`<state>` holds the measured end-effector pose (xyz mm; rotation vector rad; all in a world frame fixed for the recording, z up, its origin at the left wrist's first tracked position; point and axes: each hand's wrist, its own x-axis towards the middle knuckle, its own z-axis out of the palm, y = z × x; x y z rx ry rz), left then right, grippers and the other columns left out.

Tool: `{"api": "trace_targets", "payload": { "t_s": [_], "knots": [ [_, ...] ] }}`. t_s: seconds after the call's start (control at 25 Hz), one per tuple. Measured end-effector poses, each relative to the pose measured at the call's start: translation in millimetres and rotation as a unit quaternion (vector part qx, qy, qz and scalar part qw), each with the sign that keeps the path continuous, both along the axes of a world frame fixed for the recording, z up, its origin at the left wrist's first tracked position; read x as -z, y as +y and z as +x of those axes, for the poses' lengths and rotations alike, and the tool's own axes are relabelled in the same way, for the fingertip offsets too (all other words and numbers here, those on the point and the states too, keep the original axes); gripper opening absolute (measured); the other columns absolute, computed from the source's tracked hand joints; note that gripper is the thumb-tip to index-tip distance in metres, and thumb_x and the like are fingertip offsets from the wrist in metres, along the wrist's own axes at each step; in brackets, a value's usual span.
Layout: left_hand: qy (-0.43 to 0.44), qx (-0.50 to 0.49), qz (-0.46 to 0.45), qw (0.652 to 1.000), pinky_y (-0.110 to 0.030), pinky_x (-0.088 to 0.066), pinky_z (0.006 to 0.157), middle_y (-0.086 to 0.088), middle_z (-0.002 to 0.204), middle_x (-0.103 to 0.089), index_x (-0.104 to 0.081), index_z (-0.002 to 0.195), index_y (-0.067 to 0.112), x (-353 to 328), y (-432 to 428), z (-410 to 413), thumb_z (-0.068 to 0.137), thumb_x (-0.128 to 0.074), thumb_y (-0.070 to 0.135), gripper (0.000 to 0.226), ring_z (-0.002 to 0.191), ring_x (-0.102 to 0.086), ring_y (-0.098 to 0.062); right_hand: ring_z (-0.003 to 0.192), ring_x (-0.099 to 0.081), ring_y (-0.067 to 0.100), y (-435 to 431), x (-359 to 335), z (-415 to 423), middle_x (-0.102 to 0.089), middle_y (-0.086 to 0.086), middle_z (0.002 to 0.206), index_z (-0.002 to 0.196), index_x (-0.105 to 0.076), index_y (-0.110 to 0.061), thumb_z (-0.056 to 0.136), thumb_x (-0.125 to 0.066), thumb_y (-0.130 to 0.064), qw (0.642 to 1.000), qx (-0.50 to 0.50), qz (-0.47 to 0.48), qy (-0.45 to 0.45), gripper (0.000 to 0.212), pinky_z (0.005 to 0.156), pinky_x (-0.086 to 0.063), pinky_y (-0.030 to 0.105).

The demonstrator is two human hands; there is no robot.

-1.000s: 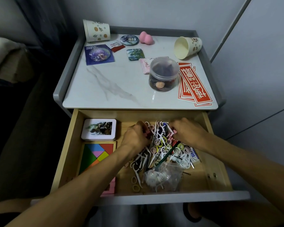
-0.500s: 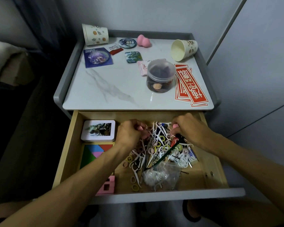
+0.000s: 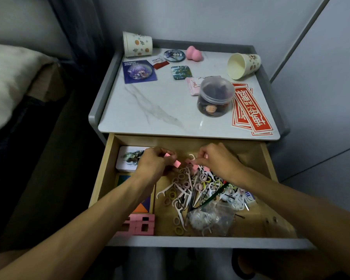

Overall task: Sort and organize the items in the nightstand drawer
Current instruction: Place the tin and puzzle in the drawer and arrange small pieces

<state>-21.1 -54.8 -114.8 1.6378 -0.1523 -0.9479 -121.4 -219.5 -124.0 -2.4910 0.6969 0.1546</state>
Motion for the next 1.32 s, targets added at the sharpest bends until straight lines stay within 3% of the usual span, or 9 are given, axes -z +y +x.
{"api": "trace_targets", "payload": {
  "t_s": [0.24,0.4,0.6,0.76,0.84,1.0,1.08,1.2,1.32],
  "knots": [
    [-0.016,0.011,-0.001,1.0,-0.019,-0.054,0.053,-0.012,0.07,-0.068,-0.065,0.087,0.0,-9,21,11,0.092,-0.061,-0.002,0.007,0.051,-0.065,-0.01,0.073,-0.062,0.029,23,10,25,-0.068,0.012,0.082,0.089,-0.07,-0.008,0.091,-0.066,-0.032,0.982,-0.049,-0.148,0.107,0.024,0.063,-0.041,0.028],
    [-0.034,0.016,0.009,0.999,-0.025,-0.055,0.061,-0.013,0.073,-0.069,-0.067,0.092,-0.003,-18,29,17,0.09,-0.064,-0.001,0.005,0.055,-0.065,-0.013,0.061,-0.062,0.023,24,10,29,-0.057,0.002,0.062,0.07,-0.063,-0.013,0.089,-0.068,-0.021,0.981,-0.046,-0.153,0.109,0.021,0.058,-0.047,0.029],
    [-0.092,-0.009,0.037,0.995,-0.026,-0.056,0.062,-0.01,0.078,-0.073,-0.071,0.096,-0.001,-29,40,37,0.088,-0.069,0.004,0.01,0.061,-0.068,-0.015,0.058,-0.063,0.017,31,-1,26,-0.063,0.002,0.066,0.084,-0.07,-0.012,0.091,-0.068,-0.021,0.986,-0.061,-0.143,0.056,0.012,0.058,-0.056,0.034],
    [-0.153,0.05,0.071,0.984,-0.016,-0.051,0.056,-0.005,0.075,-0.073,-0.071,0.093,0.007,-35,50,35,0.088,-0.069,0.007,0.005,0.06,-0.069,-0.009,0.06,-0.063,0.014,60,8,33,-0.067,0.001,0.075,0.083,-0.066,-0.015,0.09,-0.07,-0.03,0.989,-0.126,0.018,0.068,0.017,0.053,-0.048,0.027],
    [-0.162,0.065,0.088,0.981,-0.016,-0.052,0.056,-0.008,0.078,-0.074,-0.071,0.093,0.007,-35,54,35,0.088,-0.07,0.007,0.006,0.061,-0.07,-0.011,0.066,-0.064,0.017,69,19,36,-0.066,0.002,0.08,0.091,-0.065,-0.015,0.087,-0.072,-0.026,0.986,-0.147,0.032,0.074,0.014,0.053,-0.045,0.026],
    [-0.13,0.072,0.088,0.985,-0.024,-0.057,0.064,-0.012,0.077,-0.074,-0.071,0.091,0.003,-36,56,35,0.086,-0.071,0.004,0.005,0.066,-0.073,-0.02,0.069,-0.067,0.013,61,7,36,-0.071,-0.002,0.082,0.09,-0.072,-0.019,0.086,-0.072,-0.035,0.996,-0.068,0.044,0.024,0.017,0.067,-0.055,0.032],
    [-0.097,0.06,0.069,0.991,-0.023,-0.057,0.062,-0.012,0.074,-0.073,-0.071,0.09,-0.002,-37,54,32,0.085,-0.071,0.002,0.006,0.062,-0.071,-0.018,0.067,-0.068,0.007,59,-15,32,-0.072,-0.004,0.076,0.086,-0.074,-0.022,0.087,-0.071,-0.035,0.994,0.001,0.094,-0.048,0.014,0.067,-0.055,0.025],
    [-0.039,0.053,0.03,0.997,-0.022,-0.058,0.061,-0.013,0.071,-0.072,-0.071,0.088,-0.005,-36,52,25,0.086,-0.068,-0.001,0.005,0.058,-0.068,-0.016,0.066,-0.066,0.001,64,-39,25,-0.072,-0.005,0.072,0.091,-0.075,-0.02,0.091,-0.067,-0.025,0.96,0.08,0.232,-0.135,0.009,0.059,-0.048,0.012],
    [0.015,0.044,-0.011,0.999,-0.022,-0.059,0.064,-0.014,0.074,-0.069,-0.07,0.093,-0.006,-37,51,19,0.087,-0.066,-0.001,0.008,0.061,-0.065,-0.018,0.085,-0.07,0.009,73,-46,22,-0.074,0.006,0.094,0.107,-0.072,-0.011,0.096,-0.058,-0.005,0.912,0.109,0.356,-0.175,0.019,0.078,-0.054,0.017]
  ]
}}
